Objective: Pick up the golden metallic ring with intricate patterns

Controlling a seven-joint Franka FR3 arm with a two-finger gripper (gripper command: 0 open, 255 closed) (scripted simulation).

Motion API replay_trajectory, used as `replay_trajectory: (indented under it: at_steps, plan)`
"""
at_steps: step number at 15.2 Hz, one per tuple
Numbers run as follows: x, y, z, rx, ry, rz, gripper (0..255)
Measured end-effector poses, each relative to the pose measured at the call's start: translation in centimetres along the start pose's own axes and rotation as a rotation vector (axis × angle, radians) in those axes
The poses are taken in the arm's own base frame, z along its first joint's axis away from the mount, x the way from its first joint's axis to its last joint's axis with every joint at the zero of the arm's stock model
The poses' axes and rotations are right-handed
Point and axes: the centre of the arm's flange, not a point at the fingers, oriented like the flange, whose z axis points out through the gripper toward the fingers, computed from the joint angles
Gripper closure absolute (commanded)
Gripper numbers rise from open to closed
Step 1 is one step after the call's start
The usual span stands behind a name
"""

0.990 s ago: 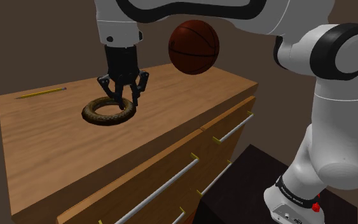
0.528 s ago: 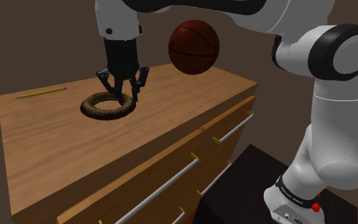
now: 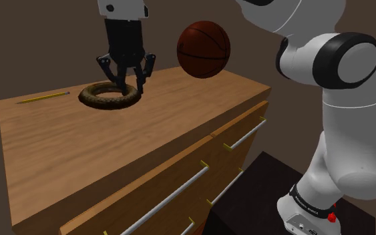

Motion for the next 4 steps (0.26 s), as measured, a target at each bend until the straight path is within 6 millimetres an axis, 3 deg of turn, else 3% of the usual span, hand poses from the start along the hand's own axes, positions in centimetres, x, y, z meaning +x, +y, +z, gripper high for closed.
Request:
replay_trajectory:
  at_steps: [4]
  plan:
    - [-0.2,0.1,-1.9,0.000,0.000,0.000,255]
